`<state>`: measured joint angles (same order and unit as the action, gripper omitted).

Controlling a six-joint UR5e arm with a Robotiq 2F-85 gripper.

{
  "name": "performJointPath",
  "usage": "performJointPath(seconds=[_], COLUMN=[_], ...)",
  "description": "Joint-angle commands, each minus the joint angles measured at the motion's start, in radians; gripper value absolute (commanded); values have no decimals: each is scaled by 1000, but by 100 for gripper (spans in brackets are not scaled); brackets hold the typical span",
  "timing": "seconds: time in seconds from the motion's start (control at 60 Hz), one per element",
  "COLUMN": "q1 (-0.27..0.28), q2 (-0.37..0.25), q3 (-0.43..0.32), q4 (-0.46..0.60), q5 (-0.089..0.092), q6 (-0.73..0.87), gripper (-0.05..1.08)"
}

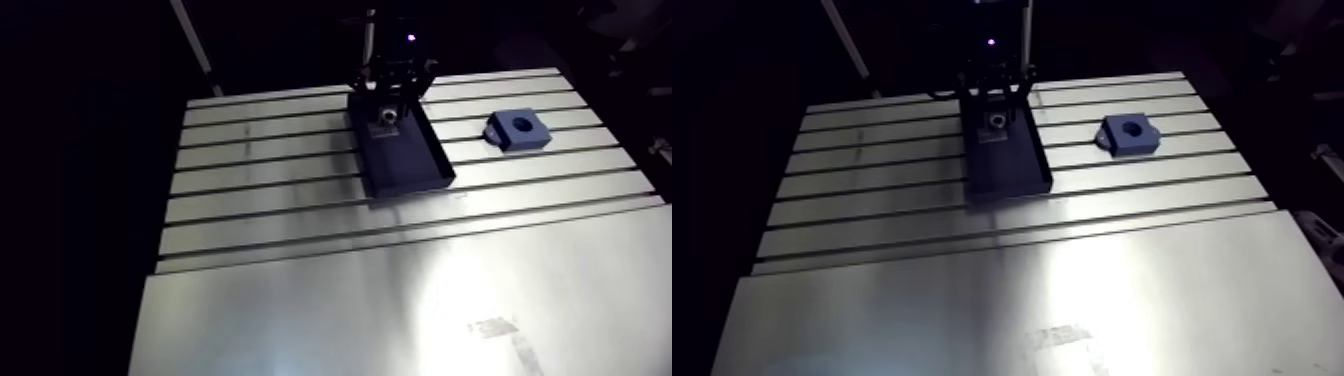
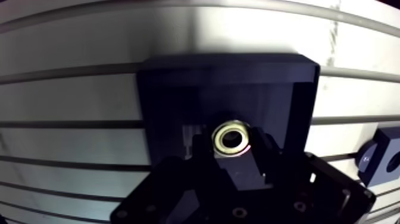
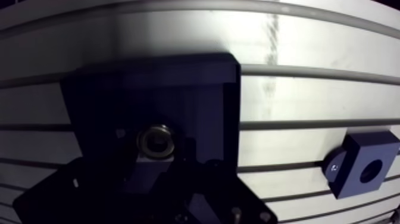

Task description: Pick up the bearing and press it into the housing until flush.

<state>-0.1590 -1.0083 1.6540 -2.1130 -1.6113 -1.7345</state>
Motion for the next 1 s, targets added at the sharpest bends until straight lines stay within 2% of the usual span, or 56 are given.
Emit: performJointPath(seconds=[0.017, 0.25, 0.667, 0.867, 1.0], q1=[3, 0, -87, -131, -176], q2=[-83, -175, -230, -247, -244], q3=[-7, -17, -7, -6, 0], q4=[58, 155, 182, 178, 169], q5=[0, -3, -8, -39, -39], q6=[-2, -37, -180, -269, -295], gripper=[65, 67, 68, 68, 68])
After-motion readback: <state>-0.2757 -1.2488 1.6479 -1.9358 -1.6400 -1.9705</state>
